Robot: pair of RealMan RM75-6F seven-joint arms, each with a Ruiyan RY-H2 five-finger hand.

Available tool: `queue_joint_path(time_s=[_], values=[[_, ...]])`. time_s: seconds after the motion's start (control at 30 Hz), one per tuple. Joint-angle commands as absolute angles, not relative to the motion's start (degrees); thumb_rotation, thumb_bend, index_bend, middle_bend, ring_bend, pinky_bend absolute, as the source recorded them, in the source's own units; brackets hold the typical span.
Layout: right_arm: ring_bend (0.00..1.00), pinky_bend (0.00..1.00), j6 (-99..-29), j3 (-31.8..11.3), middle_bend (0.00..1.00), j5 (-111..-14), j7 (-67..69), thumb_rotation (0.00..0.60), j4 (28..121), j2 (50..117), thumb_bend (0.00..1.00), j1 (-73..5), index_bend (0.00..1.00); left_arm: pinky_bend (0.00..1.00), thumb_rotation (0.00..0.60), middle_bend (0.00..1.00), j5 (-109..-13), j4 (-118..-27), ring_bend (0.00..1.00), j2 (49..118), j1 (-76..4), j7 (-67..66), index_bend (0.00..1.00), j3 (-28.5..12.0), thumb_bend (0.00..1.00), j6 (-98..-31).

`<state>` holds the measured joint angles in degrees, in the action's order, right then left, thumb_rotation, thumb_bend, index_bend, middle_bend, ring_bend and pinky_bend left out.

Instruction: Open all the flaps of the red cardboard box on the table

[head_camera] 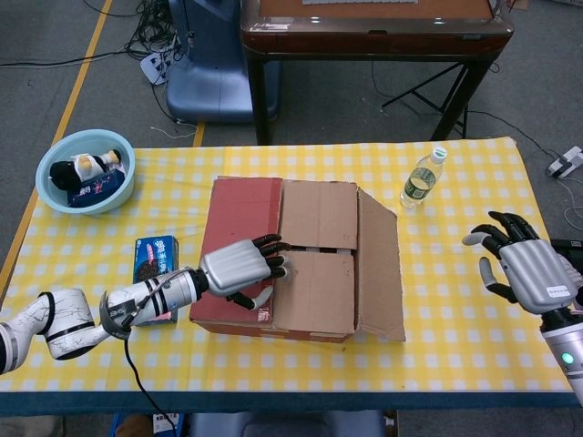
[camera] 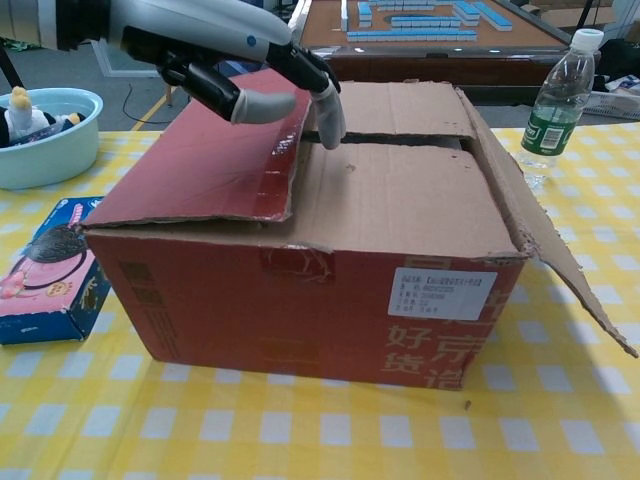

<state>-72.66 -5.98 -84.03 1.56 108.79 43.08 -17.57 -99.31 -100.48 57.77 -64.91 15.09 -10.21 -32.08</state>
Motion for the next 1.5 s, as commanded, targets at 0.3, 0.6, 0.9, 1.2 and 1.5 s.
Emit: queue_joint_path(time_s=[0.3,0.6,0.9,1.2,1.5], values=[[0.10,0.10,-72.3,-6.0,0.27,-84.1,2.7,0.600,107.7,43.8,0.60,-17.3,0.33,0.00,0.123,0.30,-93.1,-102.8,0.03,56.9,-64.5,2.5,0.40,-9.3,0.66,-30.8],[0.10,0.10,-72.3,-6.2,0.27,-84.0,2.8,0.600,107.8,43.9,0.60,-17.2,0.33,0.00,0.121,0.39,-92.8,-103.6,0.10,57.3,-63.3,-1.6,0.48,-9.5,0.66,-35.1],[0.10,0.10,-72.7,-6.8,0.27,-83.6,3.2,0.600,107.8,43.7,0.60,-17.0,0.33,0.00,0.122,0.42,-92.4,-105.2,0.11,54.6,-62.5,-3.2,0.50,-10.8,0.66,-39.1],[0.10,0.10,-71.9,-7.3,0.27,-83.5,3.8,0.600,107.5,44.1,0.60,-17.7,0.32,0.00,0.122,0.44,-89.5,-107.8,0.11,48.9,-61.5,-6.3,0.52,-11.9,0.66,-39.3],[0.10,0.10,-71.5,-7.6,0.27,-83.5,4.1,0.600,107.6,44.5,0.60,-18.0,0.32,0.00,0.121,0.45,-85.5,-110.7,0.12,42.8,-59.2,-10.6,0.53,-11.9,0.66,-39.1]])
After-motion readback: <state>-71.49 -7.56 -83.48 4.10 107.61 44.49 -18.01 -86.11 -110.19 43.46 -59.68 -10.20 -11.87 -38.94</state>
